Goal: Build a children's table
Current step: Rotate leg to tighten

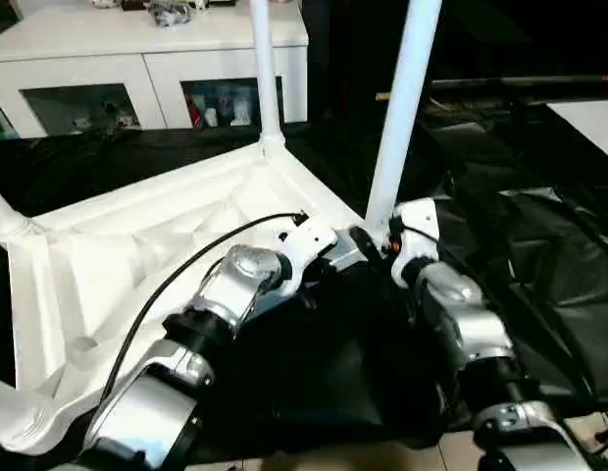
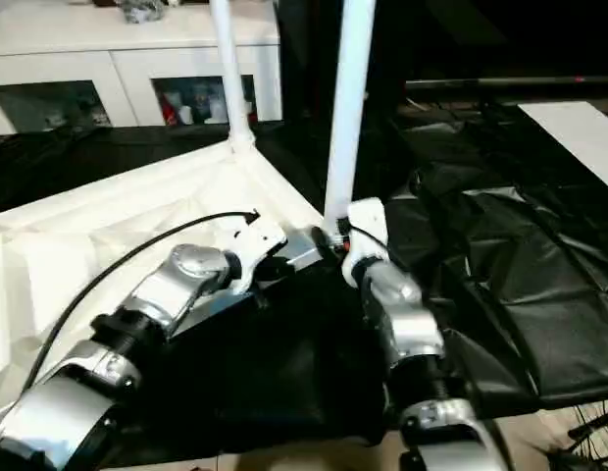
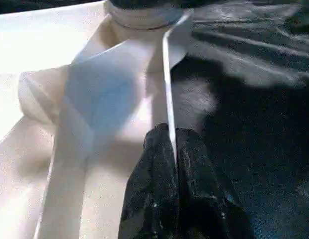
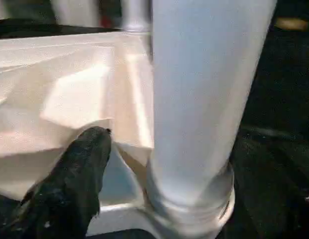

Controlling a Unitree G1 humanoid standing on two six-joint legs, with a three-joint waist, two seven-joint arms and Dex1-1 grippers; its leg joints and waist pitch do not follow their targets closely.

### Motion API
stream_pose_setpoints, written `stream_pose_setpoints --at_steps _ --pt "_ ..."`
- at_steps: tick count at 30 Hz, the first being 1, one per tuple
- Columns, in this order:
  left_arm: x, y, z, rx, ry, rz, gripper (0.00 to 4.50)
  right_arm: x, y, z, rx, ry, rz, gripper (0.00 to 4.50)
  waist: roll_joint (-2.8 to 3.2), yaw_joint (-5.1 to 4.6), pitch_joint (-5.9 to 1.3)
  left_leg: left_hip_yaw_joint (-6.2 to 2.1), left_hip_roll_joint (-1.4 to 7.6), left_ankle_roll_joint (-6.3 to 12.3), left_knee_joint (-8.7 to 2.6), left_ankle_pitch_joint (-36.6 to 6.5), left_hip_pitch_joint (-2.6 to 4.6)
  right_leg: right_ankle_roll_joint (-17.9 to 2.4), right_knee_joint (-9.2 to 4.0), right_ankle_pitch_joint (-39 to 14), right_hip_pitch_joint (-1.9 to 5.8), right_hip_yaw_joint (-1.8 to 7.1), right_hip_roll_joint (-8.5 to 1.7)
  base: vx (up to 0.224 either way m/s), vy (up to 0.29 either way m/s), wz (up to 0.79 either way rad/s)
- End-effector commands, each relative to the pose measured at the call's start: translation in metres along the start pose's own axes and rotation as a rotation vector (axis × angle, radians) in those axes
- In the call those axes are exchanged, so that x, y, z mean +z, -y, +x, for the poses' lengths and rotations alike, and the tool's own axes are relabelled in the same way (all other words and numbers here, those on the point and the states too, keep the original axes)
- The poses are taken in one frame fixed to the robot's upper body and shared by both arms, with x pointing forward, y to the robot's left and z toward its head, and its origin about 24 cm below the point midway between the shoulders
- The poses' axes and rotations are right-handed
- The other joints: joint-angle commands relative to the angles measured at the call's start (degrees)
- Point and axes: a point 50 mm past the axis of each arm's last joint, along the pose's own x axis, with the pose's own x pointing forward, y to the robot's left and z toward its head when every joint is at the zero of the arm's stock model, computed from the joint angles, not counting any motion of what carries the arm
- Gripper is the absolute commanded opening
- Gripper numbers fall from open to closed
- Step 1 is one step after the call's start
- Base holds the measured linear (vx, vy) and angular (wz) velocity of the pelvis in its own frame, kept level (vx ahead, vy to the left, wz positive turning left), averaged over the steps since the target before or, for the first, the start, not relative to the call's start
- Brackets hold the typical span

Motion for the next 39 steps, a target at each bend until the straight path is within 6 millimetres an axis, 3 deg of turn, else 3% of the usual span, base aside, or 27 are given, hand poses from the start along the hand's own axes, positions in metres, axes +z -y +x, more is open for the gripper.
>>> stream_pose_setpoints --at_steps 1,6,13,18,25,29,31,33,35,39 --pt "-0.007 0.005 -0.006 -0.077 -0.007 0.043 0.0 0.004 -0.011 -0.005 0.191 -0.007 -0.048 4.22 -0.49 0.48 -3.55 -1.81 3.52 5.94 -3.81 -8.4 0.26 -13.8 -3.02 -8.4 3.15 2.4 -3.7 0.0 0.0 0.0" --pt "-0.019 0.01 -0.024 -0.224 -0.022 0.079 0.0 -0.001 0.003 -0.027 0.312 -0.064 -0.145 4.22 -0.43 0.49 -3.58 -1.67 3.64 6.5 -3.64 -8.1 0.41 -15.6 -2.76 -6.2 3.09 2.45 -3.71 0.0 0.0 0.0" --pt "-0.03 0.019 -0.046 -0.426 -0.044 0.07 0.0 -0.003 0.006 -0.043 0.455 -0.128 -0.162 4.22 -0.1 1.21 -3.06 -1.56 4.05 3.65 -4.27 -12.4 0.9 -15.0 -3.07 -11.6 2.75 2.58 -3.58 0.0 0.0 0.0" --pt "-0.029 0.015 -0.046 -0.4 -0.046 0.075 0.0 -0.009 0.003 -0.048 0.52 -0.163 -0.163 4.22 -0.3 1.21 -3.1 -1.59 3.89 2.87 -4.21 -12.6 0.91 -14.8 -3.2 -12.1 2.74 2.68 -3.73 0.0 0.0 0.0" --pt "-0.029 0.014 -0.049 -0.396 -0.046 0.077 0.0 -0.014 0.003 -0.049 0.532 -0.191 -0.176 4.22 -0.24 1.25 -3.28 -1.6 3.82 3.75 -3.95 -10.5 0.74 -15.0 -3.01 -10.7 2.86 2.56 -3.7 0.0 0.0 0.0" --pt "-0.029 0.014 -0.048 -0.392 -0.048 0.078 0.0 -0.014 0.002 -0.046 0.522 -0.181 -0.163 4.22 -0.63 1.21 -3.31 -1.58 3.75 3.89 -3.89 -10.1 0.68 -15.1 -2.95 -10.3 2.92 2.55 -3.68 0.0 0.0 0.0" --pt "-0.029 0.014 -0.048 -0.385 -0.048 0.078 0.0 -0.014 0.001 -0.045 0.525 -0.178 -0.153 3.87 -0.48 1.27 -3.26 -1.59 3.78 4.02 -3.89 -10.0 0.68 -15.1 -2.95 -10.7 2.89 2.54 -3.72 0.0 0.0 0.0" --pt "-0.029 0.014 -0.048 -0.384 -0.046 0.075 0.0 -0.015 0.001 -0.044 0.526 -0.179 -0.154 3.87 -0.52 1.28 -3.31 -1.58 3.78 4.1 -3.85 -9.8 0.67 -15.1 -2.91 -10.6 2.89 2.55 -3.73 0.0 0.0 0.0" --pt "-0.029 0.014 -0.048 -0.382 -0.046 0.075 0.0 -0.015 0.0 -0.043 0.53 -0.181 -0.151 3.51 -0.41 1.3 -3.31 -1.61 3.81 4.07 -3.87 -9.7 0.69 -15.1 -2.87 -10.5 2.88 2.51 -3.71 0.0 0.0 0.0" --pt "-0.03 0.013 -0.049 -0.381 -0.047 0.075 0.0 -0.015 0.0 -0.042 0.531 -0.179 -0.146 3.32 -0.43 1.28 -3.33 -1.59 3.78 4.3 -3.8 -9.3 0.64 -15.3 -2.77 -9.5 2.95 2.51 -3.68 0.0 0.0 0.0"
